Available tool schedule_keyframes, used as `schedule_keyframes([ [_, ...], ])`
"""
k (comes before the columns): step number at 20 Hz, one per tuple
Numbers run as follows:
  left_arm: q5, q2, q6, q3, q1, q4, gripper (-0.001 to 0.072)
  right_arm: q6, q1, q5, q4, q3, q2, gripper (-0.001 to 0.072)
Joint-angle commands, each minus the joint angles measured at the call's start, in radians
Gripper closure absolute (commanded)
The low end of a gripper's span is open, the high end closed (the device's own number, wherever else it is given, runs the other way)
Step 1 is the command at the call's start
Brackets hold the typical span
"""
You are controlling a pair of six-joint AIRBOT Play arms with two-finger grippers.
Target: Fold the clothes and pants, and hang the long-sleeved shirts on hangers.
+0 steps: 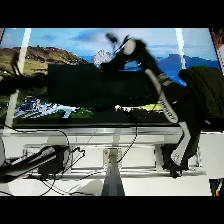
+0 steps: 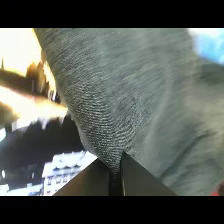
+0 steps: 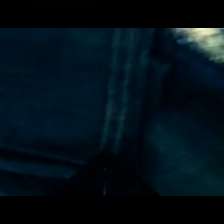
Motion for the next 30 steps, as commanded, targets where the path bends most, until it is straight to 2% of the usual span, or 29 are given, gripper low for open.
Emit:
schedule_keyframes([
  [1, -0.063, 0.089, -0.078, 0.180, 0.000, 0.021, 0.0689, 0.005, 0.194, -0.166, 0.152, -0.010, -0.083, 0.0693],
  [4, -0.051, 0.148, -0.073, 0.219, 0.001, 0.022, 0.0689, 0.005, 0.327, -0.287, 0.187, -0.006, -0.101, 0.0694],
  [6, -0.048, 0.159, -0.074, 0.219, -0.001, 0.021, 0.0689, 0.005, 0.342, -0.271, 0.149, 0.023, -0.098, 0.0694],
  [8, -0.048, 0.154, -0.074, 0.217, -0.023, 0.022, 0.0689, 0.006, 0.300, -0.194, 0.041, 0.053, -0.078, 0.0693],
  [12, -0.035, 0.109, -0.067, 0.217, -0.148, 0.019, 0.0689, 0.005, 0.090, 0.074, -0.156, 0.068, 0.016, 0.0693],
  [14, -0.028, 0.066, -0.067, 0.217, -0.258, -0.016, 0.0689, 0.005, -0.047, 0.157, -0.182, 0.068, 0.074, 0.0693],
  [17, 0.021, -0.023, -0.067, 0.217, -0.482, -0.130, 0.0689, 0.005, -0.249, 0.209, -0.182, 0.068, 0.155, 0.0693],
  [21, 0.269, -0.150, -0.067, 0.217, -0.820, -0.275, 0.0688, -0.011, -0.472, 0.278, -0.184, 0.068, 0.230, 0.0693],
  [22, 0.354, -0.180, -0.067, 0.217, -0.896, -0.278, 0.0665, -0.022, -0.521, 0.302, -0.183, 0.068, 0.240, 0.0693],
  [23, 0.418, -0.206, -0.067, 0.217, -0.952, -0.275, 0.0468, -0.029, -0.563, 0.330, -0.183, 0.068, 0.242, 0.0693],
  [24, 0.470, -0.226, -0.067, 0.217, -0.995, -0.276, 0.0097, -0.054, -0.604, 0.369, -0.183, 0.068, 0.242, 0.0693],
  [25, 0.510, -0.238, -0.065, 0.217, -1.019, -0.274, 0.0014, -0.104, -0.641, 0.409, -0.184, 0.068, 0.240, 0.0693],
  [28, 0.525, -0.237, 0.063, 0.217, -0.995, -0.274, 0.0011, -0.138, -0.741, 0.433, -0.174, 0.031, 0.240, 0.0694],
  [30, 0.512, -0.237, 0.066, 0.217, -0.939, -0.270, 0.0014, -0.216, -0.798, 0.457, -0.087, -0.035, 0.240, 0.0694],
])
